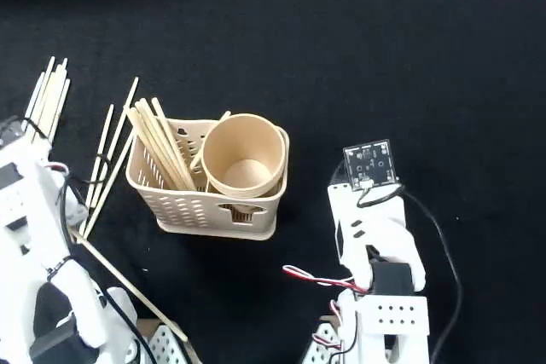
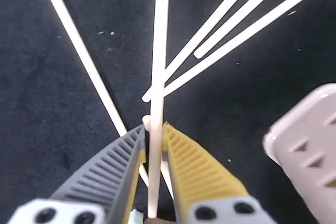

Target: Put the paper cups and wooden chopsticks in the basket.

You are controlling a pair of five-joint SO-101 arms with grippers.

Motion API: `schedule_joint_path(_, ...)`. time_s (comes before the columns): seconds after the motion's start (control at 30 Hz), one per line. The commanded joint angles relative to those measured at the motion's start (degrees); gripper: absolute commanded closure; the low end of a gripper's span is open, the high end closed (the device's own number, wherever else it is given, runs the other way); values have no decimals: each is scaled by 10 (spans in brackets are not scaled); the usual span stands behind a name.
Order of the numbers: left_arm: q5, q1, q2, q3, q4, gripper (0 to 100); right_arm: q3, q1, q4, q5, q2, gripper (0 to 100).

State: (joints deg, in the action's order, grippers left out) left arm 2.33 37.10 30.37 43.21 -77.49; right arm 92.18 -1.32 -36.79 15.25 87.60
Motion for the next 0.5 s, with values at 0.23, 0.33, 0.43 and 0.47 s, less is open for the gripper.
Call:
schedule_joint_path(0.23,-3,-6,-2,-251,-164,970,-7,6,2,4,5,985)
schedule_joint_path(0.33,-3,-6,1,-311,-195,970,-7,6,2,4,5,985)
schedule_joint_path(0.43,-3,-6,1,-377,-224,970,-7,6,2,4,5,985)
schedule_joint_path(0.47,-3,-7,1,-396,-229,970,-7,6,2,4,5,985)
